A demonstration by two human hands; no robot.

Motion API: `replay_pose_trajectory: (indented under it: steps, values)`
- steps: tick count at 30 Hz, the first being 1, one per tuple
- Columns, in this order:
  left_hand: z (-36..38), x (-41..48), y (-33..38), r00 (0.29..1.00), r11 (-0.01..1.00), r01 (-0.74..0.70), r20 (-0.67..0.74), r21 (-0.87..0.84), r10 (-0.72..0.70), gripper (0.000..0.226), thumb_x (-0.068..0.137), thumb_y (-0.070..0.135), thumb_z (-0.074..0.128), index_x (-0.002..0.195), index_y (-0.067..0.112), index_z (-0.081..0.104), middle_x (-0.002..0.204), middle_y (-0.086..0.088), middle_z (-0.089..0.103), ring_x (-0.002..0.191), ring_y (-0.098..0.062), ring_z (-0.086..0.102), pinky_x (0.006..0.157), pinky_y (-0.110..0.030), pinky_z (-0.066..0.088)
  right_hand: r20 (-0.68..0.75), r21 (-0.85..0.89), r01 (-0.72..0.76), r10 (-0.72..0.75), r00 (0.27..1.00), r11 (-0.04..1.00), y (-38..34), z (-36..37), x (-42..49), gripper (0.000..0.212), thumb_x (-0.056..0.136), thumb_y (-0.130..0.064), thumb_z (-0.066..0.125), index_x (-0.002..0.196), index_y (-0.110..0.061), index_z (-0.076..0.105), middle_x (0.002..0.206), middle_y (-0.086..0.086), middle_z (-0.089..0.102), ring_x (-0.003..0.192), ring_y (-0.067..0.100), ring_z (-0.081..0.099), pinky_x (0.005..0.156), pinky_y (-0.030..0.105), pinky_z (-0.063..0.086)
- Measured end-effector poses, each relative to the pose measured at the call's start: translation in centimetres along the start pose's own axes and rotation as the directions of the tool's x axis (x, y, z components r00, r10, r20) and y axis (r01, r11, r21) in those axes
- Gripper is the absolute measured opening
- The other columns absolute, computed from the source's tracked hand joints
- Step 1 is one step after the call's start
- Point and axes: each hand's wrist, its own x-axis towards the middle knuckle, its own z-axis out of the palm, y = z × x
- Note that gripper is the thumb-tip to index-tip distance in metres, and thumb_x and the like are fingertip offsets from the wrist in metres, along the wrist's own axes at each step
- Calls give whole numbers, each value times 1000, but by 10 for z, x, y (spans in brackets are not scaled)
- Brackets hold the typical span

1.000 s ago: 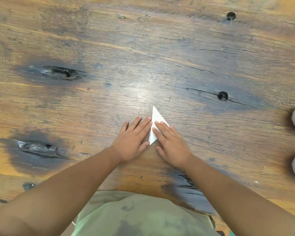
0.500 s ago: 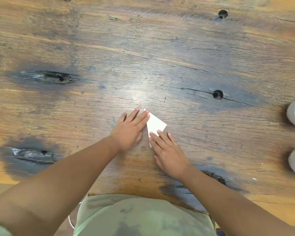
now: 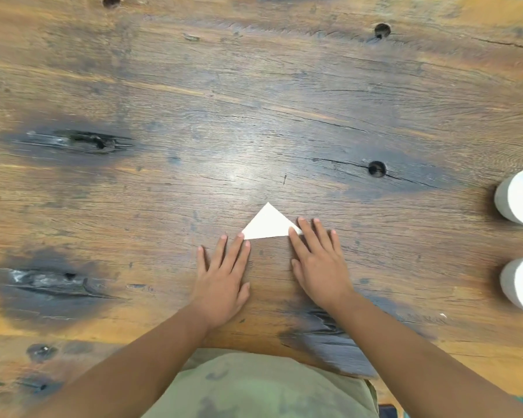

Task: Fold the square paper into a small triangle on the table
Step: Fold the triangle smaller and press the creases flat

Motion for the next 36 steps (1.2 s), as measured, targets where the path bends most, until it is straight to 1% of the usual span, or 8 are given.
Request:
replay_pose_trajectory:
  steps: [3,6,10,14,17,22,31,36]
  values:
    - [4,-7,6,1000,1000,-25,16,0,25,79,92,48,47,157,17,16,167,-2,10,152,-35,10,114,-70,16,20,8,-28,28,999,1000,3,1,0,67,99,-37,41,157,-21,11,166,3,4,152,31,-3,122,53,5]
    - [1,-4,3,1000,1000,-18,21,-5,19,72,96,48,40,157,18,17,166,0,13,151,-34,13,114,-70,17,47,5,-26,26,999,1000,3,1,-2,70,100,-39,37,157,-22,1,166,3,-4,152,31,-7,123,52,4]
    - [-4,1,-7,997,997,-75,-23,1,75,67,96,49,34,155,18,26,163,1,26,149,-31,23,114,-68,17,1,49,-8,8,1000,999,0,-4,0,69,99,-39,40,157,-17,10,166,3,3,153,27,-2,123,51,7]
    - [-8,15,-15,988,989,-145,-53,10,146,74,98,52,35,158,19,9,167,4,8,153,-23,6,116,-67,11,-85,115,76,-67,994,990,-5,-8,7,73,98,-35,47,157,-15,9,166,1,8,153,21,2,124,46,9]
    - [-12,33,-17,981,982,-185,-43,33,187,76,98,57,28,158,19,-1,167,4,-4,153,-21,-6,117,-66,5,-79,92,115,-108,991,989,-11,-8,17,73,98,-36,47,157,-13,10,166,3,7,153,21,0,123,47,7]
    - [-18,59,-12,976,973,-211,-32,95,215,81,97,64,23,157,19,-7,166,4,-13,152,-22,-12,116,-67,0,-19,-26,136,-137,990,990,-17,-2,31,74,100,-44,36,157,-13,1,166,3,-3,153,20,-8,122,54,2]
    - [-14,66,-9,977,971,-212,-12,114,215,88,94,71,21,156,18,-13,165,4,-19,151,-23,-19,115,-70,-1,11,-61,153,-152,988,986,-15,12,40,76,101,-52,24,155,-12,-12,164,3,-19,151,20,-19,121,57,-2]
    - [-15,66,-9,976,970,-216,7,112,217,90,93,74,17,155,17,-15,164,3,-23,150,-22,-22,115,-70,-3,-14,-82,129,-131,991,988,-15,18,37,78,100,-56,22,156,-10,-7,165,6,-14,152,21,-14,120,60,0]
